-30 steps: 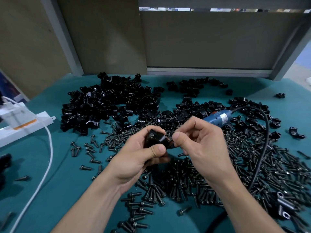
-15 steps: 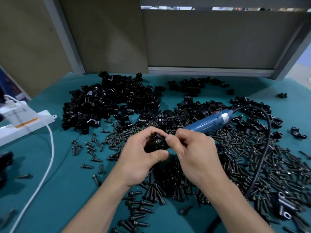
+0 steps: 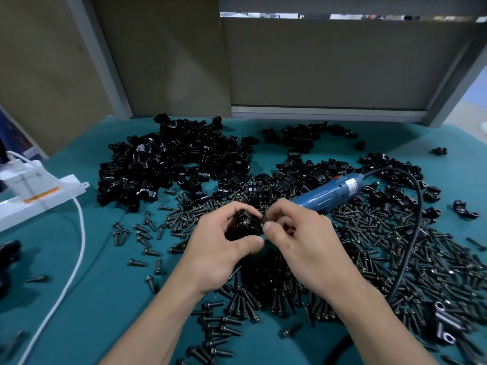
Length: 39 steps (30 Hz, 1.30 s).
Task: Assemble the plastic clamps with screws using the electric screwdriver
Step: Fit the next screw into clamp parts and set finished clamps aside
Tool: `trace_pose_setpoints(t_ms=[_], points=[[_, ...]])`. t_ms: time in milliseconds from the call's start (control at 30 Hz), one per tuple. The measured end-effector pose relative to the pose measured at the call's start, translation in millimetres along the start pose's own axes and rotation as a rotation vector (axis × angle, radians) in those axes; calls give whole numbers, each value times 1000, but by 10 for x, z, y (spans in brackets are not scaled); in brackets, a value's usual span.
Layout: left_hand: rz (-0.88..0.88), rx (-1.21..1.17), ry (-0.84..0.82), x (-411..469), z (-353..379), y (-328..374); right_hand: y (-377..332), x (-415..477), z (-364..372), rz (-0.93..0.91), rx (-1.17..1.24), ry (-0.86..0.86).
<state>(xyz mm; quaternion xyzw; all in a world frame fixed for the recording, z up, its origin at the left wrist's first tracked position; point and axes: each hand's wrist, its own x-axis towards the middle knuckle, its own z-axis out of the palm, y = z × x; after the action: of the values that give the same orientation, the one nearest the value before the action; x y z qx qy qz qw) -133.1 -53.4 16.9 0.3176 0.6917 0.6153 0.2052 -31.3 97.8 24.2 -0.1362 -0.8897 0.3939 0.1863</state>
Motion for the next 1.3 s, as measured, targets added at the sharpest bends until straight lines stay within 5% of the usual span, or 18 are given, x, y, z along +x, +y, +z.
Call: trace_pose_setpoints(t_ms=[1300], points=[[-11, 23, 17, -52, 39, 24, 19, -11, -34, -26, -76, -54]])
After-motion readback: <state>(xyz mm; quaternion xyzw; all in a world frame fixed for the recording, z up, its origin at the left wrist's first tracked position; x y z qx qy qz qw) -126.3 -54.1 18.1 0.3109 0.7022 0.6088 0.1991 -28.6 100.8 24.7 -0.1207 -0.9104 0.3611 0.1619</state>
